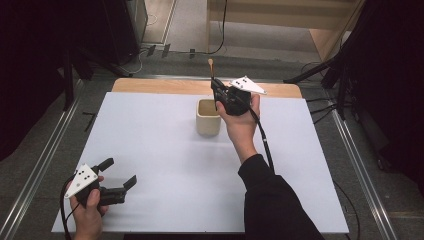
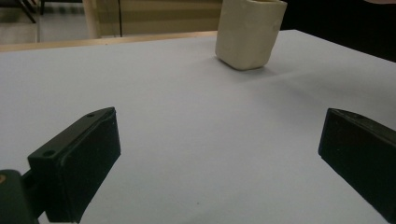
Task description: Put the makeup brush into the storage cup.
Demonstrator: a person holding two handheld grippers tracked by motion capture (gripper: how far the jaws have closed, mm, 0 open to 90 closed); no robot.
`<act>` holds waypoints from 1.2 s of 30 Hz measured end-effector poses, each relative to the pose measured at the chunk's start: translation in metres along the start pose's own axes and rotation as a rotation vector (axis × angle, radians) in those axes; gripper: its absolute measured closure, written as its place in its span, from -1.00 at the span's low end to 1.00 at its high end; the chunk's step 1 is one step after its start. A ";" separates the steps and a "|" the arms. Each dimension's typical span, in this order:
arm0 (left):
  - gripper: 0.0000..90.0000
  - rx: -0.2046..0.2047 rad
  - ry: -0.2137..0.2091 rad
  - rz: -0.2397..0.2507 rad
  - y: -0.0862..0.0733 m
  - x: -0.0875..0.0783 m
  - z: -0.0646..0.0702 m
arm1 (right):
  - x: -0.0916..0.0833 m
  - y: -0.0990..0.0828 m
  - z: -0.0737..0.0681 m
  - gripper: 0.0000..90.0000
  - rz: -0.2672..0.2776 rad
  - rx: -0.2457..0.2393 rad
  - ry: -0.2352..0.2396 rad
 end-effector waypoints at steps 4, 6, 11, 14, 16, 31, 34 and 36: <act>-1.00 0.001 0.001 -0.001 0.000 0.000 0.000 | 0.003 -0.003 0.001 0.88 -0.003 0.001 -0.001; -1.00 0.000 0.000 -0.001 0.000 0.000 0.000 | 0.004 -0.004 0.001 0.88 -0.003 0.002 -0.002; -1.00 0.001 0.000 0.000 0.000 0.000 0.000 | 0.007 -0.007 0.001 0.88 -0.007 -0.004 0.002; -1.00 0.000 0.000 0.002 0.000 0.000 -0.001 | 0.009 -0.009 0.001 0.88 -0.012 0.000 0.003; -1.00 0.000 0.000 0.002 0.000 -0.001 -0.001 | 0.010 -0.012 0.001 0.88 -0.017 -0.001 0.004; -1.00 0.000 -0.002 0.003 0.000 -0.001 -0.001 | 0.018 -0.034 0.000 0.88 -0.047 0.000 0.005; -1.00 0.000 -0.003 0.002 0.000 -0.001 -0.001 | 0.017 -0.039 0.002 0.88 -0.052 0.001 0.003; -1.00 0.002 -0.003 0.001 0.000 0.000 -0.001 | 0.017 -0.042 0.002 0.88 -0.056 0.003 0.003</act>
Point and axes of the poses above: each handheld gripper's, and its own axes: x roughly forward along the jaws, y roughly out of its top, z roughly to its right, the point moved 2 cm from there along x, roughly forward along the jaws, and after that the axes turned 3 degrees about y, right-handed, at the moved point
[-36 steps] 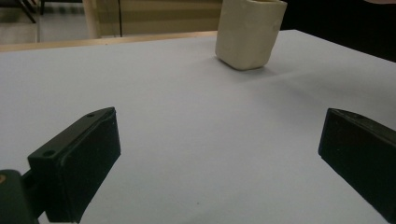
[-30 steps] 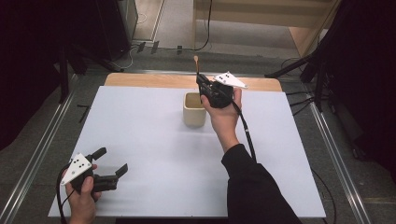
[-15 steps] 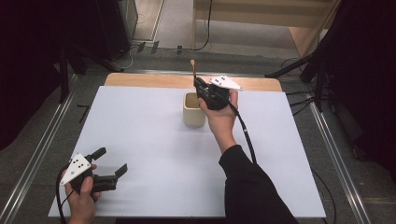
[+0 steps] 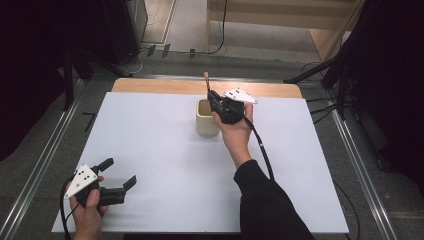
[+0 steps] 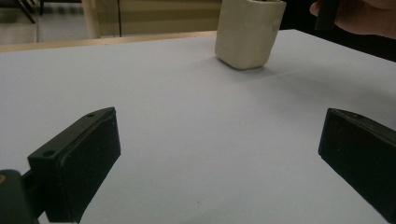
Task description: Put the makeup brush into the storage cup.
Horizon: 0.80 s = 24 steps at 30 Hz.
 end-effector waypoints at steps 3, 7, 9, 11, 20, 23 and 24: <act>-1.00 0.003 0.001 -0.002 0.000 0.000 0.001 | 0.000 -0.005 0.001 0.88 -0.008 -0.002 -0.001; -1.00 0.004 0.001 -0.003 0.000 0.000 0.001 | -0.001 -0.011 0.002 0.88 -0.019 0.001 -0.001; -1.00 0.003 0.001 -0.004 0.000 0.000 0.001 | -0.001 -0.014 0.002 0.88 -0.023 -0.003 -0.003; -1.00 0.005 0.000 -0.007 0.000 0.000 0.001 | -0.002 -0.017 0.003 0.88 -0.030 -0.002 -0.007; -1.00 0.004 -0.001 -0.007 0.000 0.001 0.001 | -0.003 -0.024 0.006 0.86 -0.046 -0.009 -0.025; -1.00 0.004 0.000 -0.007 0.000 0.001 0.001 | -0.005 -0.021 0.005 0.47 -0.023 0.046 0.010; -1.00 0.004 0.000 -0.007 0.000 0.000 0.001 | -0.006 -0.020 0.004 0.31 -0.017 0.045 0.010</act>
Point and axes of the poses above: each handheld gripper's, and its own axes: x roughly forward along the jaws, y roughly out of its top, z roughly to its right, the point moved 2 cm from there along x, roughly forward along the jaws, and after that the axes turned 3 degrees about y, right-handed, at the moved point
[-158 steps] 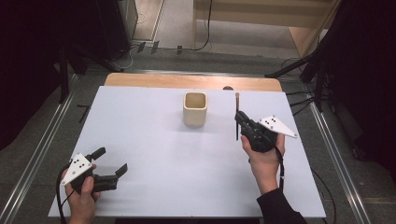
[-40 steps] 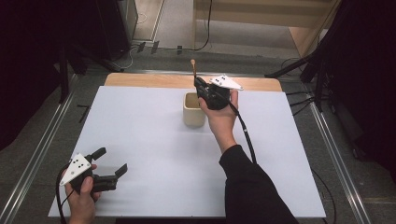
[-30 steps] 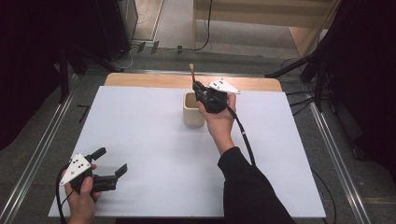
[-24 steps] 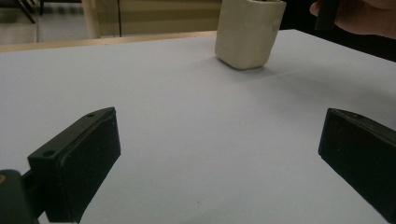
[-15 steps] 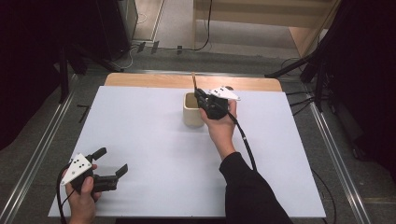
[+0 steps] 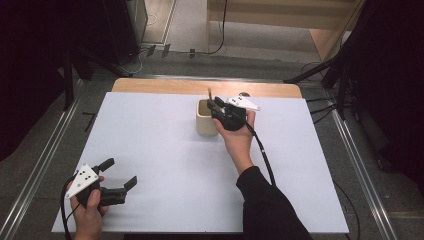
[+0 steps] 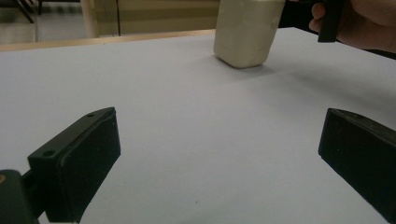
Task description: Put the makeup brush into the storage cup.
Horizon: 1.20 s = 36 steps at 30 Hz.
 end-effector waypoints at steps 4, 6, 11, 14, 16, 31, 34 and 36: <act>-1.00 -0.001 0.001 0.000 0.000 0.000 0.000 | -0.006 0.003 -0.002 -0.07 -0.002 -0.021 0.004; -1.00 0.000 0.000 0.000 0.000 0.000 0.000 | -0.010 0.003 -0.002 -0.16 -0.003 -0.035 -0.007; -1.00 0.005 -0.002 0.000 0.000 0.001 0.001 | -0.023 0.001 0.000 -0.37 0.015 -0.025 0.001; -1.00 0.006 -0.001 -0.005 0.000 0.002 0.002 | -0.032 0.000 0.002 -0.47 0.022 -0.036 0.007; -1.00 0.008 -0.004 -0.010 0.000 0.002 0.002 | -0.037 -0.003 0.003 -0.51 -0.011 -0.076 -0.029; -1.00 0.012 -0.002 -0.007 -0.001 0.003 0.003 | -0.082 -0.023 0.016 -0.68 -0.018 -0.081 -0.019; -1.00 0.012 -0.002 -0.008 -0.001 0.003 0.003 | -0.090 -0.028 0.022 -0.68 -0.016 -0.077 -0.032; -1.00 0.013 -0.002 -0.009 -0.001 0.003 0.003 | -0.095 -0.032 0.025 -0.68 -0.016 -0.069 -0.037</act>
Point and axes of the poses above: each handheld gripper's, and its own axes: x roughly forward along the jaws, y roughly out of its top, z roughly to its right, the point moved 2 cm from there along x, roughly forward along the jaws, and after that the axes turned 3 degrees about y, right-handed, at the moved point
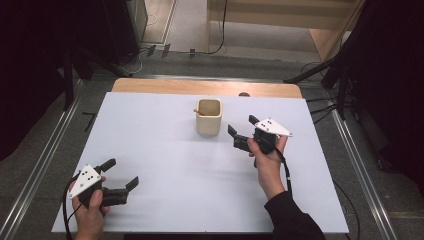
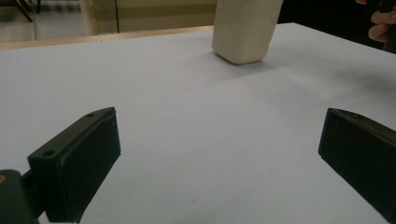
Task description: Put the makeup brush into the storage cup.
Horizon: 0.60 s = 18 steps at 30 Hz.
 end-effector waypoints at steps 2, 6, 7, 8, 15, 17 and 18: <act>-1.00 0.000 0.001 -0.001 0.000 0.000 0.000 | -0.005 -0.003 0.003 -0.68 0.005 0.007 -0.002; -1.00 -0.001 0.000 -0.003 0.000 0.001 0.001 | -0.014 -0.009 0.006 -0.69 0.001 -0.003 -0.015; -1.00 0.000 0.000 -0.005 0.000 0.001 0.001 | -0.016 -0.010 0.007 -0.70 0.006 -0.005 -0.014; -1.00 -0.001 0.001 -0.005 0.000 0.001 0.001 | -0.019 -0.011 0.008 -0.70 0.007 -0.004 -0.018; -1.00 0.000 0.002 -0.005 0.000 0.001 0.001 | -0.034 -0.021 0.011 -0.74 -0.002 -0.032 -0.038; -1.00 0.002 0.002 -0.006 0.000 0.001 0.002 | -0.039 -0.023 0.012 -0.75 -0.002 -0.042 -0.037; -1.00 0.006 0.002 -0.007 0.000 0.001 0.001 | -0.041 -0.024 0.012 -0.75 0.000 -0.043 -0.041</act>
Point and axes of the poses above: each handheld gripper's, and its own axes: x roughly forward along the jaws, y roughly out of its top, z roughly to its right, the point moved 2 cm from there along x, roughly forward along the jaws, and after that the axes turned 3 degrees about y, right-handed, at the moved point
